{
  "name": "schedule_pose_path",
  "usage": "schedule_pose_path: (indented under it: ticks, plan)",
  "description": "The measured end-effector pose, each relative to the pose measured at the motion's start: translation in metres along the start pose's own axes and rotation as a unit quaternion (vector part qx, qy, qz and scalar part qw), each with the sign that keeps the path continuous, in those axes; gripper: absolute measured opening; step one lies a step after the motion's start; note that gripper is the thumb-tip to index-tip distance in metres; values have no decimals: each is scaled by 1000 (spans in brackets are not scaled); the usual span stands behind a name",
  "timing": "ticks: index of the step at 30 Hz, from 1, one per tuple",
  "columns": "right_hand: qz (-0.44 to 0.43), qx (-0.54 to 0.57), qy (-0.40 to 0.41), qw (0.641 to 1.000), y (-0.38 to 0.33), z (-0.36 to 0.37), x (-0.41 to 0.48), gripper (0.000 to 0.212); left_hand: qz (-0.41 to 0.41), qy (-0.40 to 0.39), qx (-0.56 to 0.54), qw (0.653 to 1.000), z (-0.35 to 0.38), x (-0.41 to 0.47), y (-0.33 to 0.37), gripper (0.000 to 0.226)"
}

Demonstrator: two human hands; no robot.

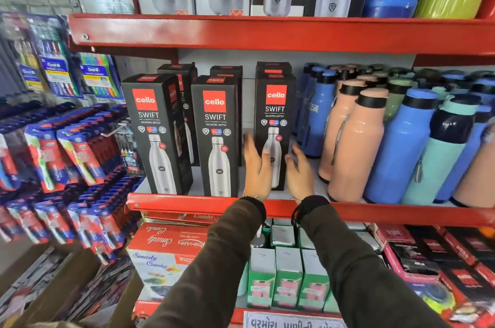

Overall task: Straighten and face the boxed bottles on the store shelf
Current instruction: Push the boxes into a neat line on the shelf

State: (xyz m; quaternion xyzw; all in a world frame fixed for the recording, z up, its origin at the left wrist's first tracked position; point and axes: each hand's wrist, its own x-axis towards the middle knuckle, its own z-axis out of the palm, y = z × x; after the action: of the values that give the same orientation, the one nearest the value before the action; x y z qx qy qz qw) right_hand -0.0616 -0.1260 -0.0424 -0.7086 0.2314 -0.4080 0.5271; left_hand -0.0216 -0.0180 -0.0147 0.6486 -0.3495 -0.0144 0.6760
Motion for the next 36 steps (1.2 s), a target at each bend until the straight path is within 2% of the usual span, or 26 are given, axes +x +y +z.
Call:
schedule_pose_path:
  ticks: [5, 7, 11, 22, 31, 36]
  plan:
    - [-7, -48, -10, 999, 11, 0, 8, 37, -133, 36, -25, 990, 7, 19, -11, 54]
    - [-22, -58, -3, 998, 11, 0, 9, 34, -153, 47, -22, 987, 7, 22, -17, 50]
    - [-21, -58, 6, 998, 11, -2, 8, 35, -142, 70, 16, 987, 3, 22, -26, 44]
    - [-44, -50, 4, 998, 11, -14, -19, 34, -118, 97, 33, 988, -1, -1, -24, 41]
    - [-61, -52, 18, 997, 8, -21, -43, 34, -81, 80, 36, 993, -8, -25, -19, 42]
    - [-57, -65, 11, 996, 6, -23, -46, 36, -86, 71, 32, 993, -10, -27, -17, 43]
